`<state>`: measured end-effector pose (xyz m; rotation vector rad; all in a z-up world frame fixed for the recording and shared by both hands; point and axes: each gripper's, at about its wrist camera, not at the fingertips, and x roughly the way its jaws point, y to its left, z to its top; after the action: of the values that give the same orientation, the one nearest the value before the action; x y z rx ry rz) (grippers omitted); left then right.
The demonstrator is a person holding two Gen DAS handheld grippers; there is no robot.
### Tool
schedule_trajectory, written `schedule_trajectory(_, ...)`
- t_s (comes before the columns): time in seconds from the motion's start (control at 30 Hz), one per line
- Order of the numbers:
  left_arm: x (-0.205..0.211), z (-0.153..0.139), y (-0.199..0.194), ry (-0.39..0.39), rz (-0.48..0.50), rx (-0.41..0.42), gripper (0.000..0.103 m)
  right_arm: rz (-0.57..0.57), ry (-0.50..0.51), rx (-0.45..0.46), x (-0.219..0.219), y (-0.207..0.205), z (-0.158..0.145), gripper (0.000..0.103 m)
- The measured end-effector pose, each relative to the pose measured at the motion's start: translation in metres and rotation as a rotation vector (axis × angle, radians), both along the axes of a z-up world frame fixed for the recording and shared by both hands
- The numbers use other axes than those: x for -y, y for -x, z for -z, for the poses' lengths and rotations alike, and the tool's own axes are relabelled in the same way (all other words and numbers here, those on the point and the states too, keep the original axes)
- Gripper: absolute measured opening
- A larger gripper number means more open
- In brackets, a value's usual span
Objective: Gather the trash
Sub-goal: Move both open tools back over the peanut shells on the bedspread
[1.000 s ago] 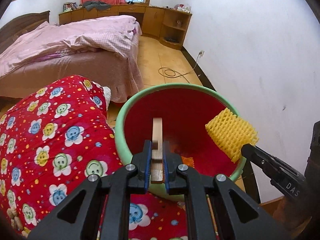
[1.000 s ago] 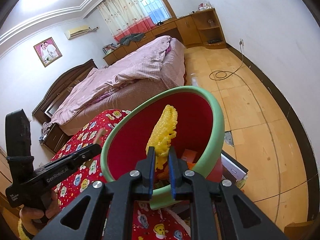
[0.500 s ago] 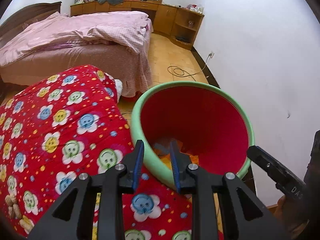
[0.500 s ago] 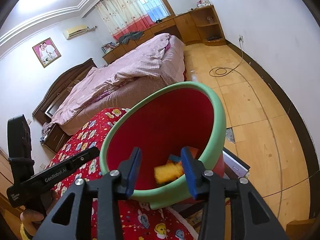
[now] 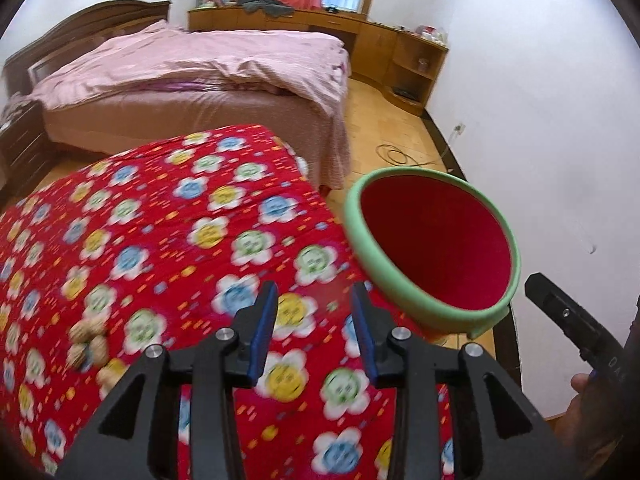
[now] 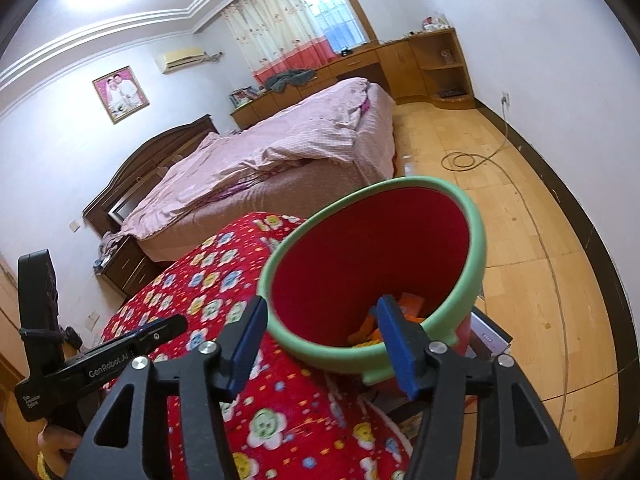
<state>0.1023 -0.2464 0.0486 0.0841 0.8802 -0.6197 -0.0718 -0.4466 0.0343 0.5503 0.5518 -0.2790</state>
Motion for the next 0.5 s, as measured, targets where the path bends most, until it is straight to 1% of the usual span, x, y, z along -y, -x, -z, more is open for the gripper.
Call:
schedule_trajectory(0.1, -0.016, -0.004, 0.005, -0.003, -0.03, 0.003, 0.038, -0.014, 0.013, -0.001, -0.014, 0.0, -0.005, 0.071)
schedule_trajectory(0.23, -0.041, -0.01, 0.015, -0.002, -0.075, 0.022, 0.041, -0.046, 0.034, 0.004, -0.035, 0.002, -0.012, 0.072)
schedule_trajectory(0.3, -0.055, -0.013, 0.02, 0.001, -0.099, 0.031, 0.041, -0.062, 0.047, 0.005, -0.046, 0.002, -0.016, 0.077)
schedule_trajectory(0.43, -0.075, -0.017, 0.029, 0.005, -0.14, 0.047, 0.041, -0.094, 0.068, 0.011, -0.067, 0.004, -0.022, 0.077)
schedule_trajectory(0.5, -0.086, -0.019, 0.034, 0.004, -0.163, 0.055, 0.041, -0.108, 0.078, 0.013, -0.077, 0.004, -0.024, 0.081)
